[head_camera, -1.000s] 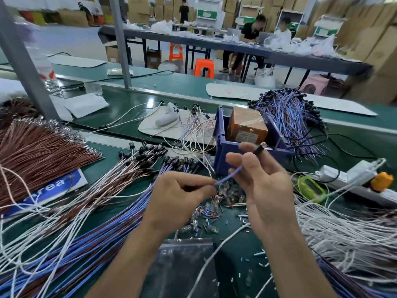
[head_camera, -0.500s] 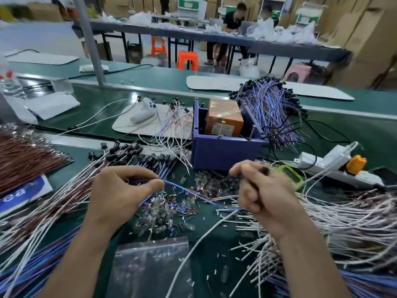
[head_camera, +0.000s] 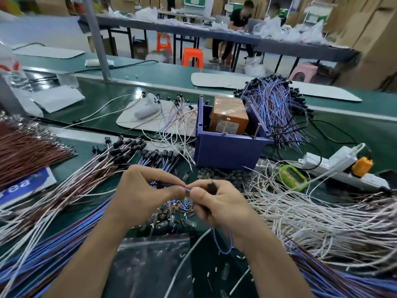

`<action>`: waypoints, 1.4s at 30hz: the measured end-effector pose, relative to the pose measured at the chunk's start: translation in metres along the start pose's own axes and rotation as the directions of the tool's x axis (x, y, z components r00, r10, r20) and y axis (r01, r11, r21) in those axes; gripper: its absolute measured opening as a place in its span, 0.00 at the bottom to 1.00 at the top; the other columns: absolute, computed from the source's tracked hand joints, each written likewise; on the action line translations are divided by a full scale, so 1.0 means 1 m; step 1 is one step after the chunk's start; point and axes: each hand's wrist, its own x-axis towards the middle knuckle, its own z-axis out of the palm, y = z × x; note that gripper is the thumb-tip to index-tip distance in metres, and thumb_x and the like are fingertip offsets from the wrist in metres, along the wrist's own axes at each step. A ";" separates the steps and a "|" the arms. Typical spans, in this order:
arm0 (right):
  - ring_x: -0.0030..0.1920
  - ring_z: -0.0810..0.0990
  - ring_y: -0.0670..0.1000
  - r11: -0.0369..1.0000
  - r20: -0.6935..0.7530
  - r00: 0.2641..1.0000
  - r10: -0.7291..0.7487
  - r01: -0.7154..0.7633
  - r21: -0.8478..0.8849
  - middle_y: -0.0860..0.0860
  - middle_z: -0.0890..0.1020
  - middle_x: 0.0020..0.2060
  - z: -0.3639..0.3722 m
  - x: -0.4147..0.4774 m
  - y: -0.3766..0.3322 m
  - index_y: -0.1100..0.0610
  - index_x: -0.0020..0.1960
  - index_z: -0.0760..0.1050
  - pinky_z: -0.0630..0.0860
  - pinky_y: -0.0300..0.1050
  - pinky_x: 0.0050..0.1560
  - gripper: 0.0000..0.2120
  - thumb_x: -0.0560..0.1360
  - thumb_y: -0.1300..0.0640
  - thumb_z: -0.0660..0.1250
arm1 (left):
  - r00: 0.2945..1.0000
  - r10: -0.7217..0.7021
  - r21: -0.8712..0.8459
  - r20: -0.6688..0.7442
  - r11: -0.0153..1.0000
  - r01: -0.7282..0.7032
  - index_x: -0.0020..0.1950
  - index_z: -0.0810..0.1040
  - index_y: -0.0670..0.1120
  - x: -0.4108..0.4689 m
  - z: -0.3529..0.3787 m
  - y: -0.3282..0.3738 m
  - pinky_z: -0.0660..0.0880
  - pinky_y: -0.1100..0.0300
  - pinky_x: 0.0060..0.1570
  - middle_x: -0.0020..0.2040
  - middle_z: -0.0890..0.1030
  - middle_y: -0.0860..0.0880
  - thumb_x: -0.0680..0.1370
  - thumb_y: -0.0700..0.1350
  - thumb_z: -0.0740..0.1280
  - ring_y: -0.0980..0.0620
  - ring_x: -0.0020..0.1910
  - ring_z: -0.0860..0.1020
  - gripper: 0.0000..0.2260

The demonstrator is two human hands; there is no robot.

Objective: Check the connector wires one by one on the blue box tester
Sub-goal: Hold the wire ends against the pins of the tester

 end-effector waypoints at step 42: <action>0.24 0.64 0.44 0.975 -0.240 0.958 -0.159 0.115 -0.188 0.44 0.68 0.23 -0.002 -0.009 -0.010 0.57 0.37 0.80 0.61 0.37 0.27 0.17 0.83 0.58 0.63 | 0.984 -0.162 -0.307 -0.071 0.942 0.133 0.44 0.90 0.56 0.003 0.023 0.006 0.78 0.63 0.53 0.50 0.88 0.55 0.71 0.40 0.79 0.58 0.53 0.85 0.09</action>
